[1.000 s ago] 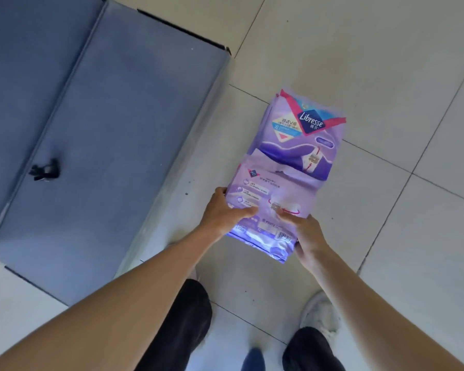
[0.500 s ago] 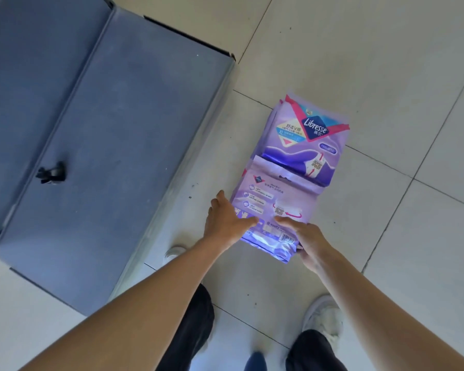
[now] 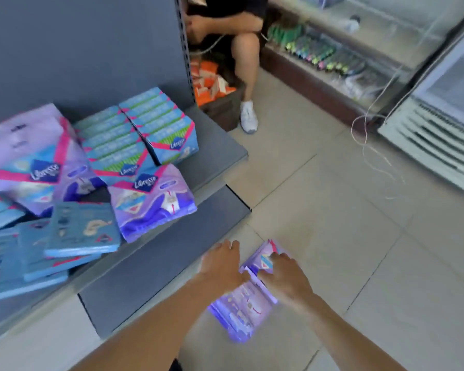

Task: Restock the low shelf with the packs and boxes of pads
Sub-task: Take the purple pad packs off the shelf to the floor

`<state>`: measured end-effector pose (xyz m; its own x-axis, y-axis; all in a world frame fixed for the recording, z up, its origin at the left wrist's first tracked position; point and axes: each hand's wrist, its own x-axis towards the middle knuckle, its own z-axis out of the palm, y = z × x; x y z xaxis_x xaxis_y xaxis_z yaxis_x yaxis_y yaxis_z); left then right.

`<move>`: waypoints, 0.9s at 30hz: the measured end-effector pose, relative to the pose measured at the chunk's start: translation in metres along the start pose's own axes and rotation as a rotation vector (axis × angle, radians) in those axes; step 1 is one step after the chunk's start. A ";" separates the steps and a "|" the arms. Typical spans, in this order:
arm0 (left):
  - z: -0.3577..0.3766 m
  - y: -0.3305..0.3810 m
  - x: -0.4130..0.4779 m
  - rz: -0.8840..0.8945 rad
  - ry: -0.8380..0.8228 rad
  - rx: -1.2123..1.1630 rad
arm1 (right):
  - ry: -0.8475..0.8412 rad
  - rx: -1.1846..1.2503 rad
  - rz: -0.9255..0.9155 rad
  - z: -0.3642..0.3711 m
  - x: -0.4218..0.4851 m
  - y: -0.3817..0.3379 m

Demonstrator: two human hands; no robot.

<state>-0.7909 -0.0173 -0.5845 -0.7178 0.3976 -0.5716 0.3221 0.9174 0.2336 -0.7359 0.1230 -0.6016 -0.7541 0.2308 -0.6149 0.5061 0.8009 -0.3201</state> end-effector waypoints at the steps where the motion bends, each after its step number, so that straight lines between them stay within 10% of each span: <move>1: -0.026 0.003 -0.012 -0.005 0.038 -0.027 | 0.028 -0.035 -0.044 -0.025 -0.009 -0.018; 10: -0.177 -0.050 -0.109 -0.146 0.353 -0.121 | 0.083 -0.150 -0.331 -0.141 -0.060 -0.167; 27: -0.184 -0.259 -0.158 -0.536 0.472 -0.060 | 0.081 -0.239 -0.691 -0.084 -0.028 -0.326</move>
<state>-0.8743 -0.3152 -0.4102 -0.9626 -0.1561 -0.2217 -0.1745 0.9824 0.0661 -0.9148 -0.0982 -0.4194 -0.9010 -0.3379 -0.2720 -0.1941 0.8749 -0.4437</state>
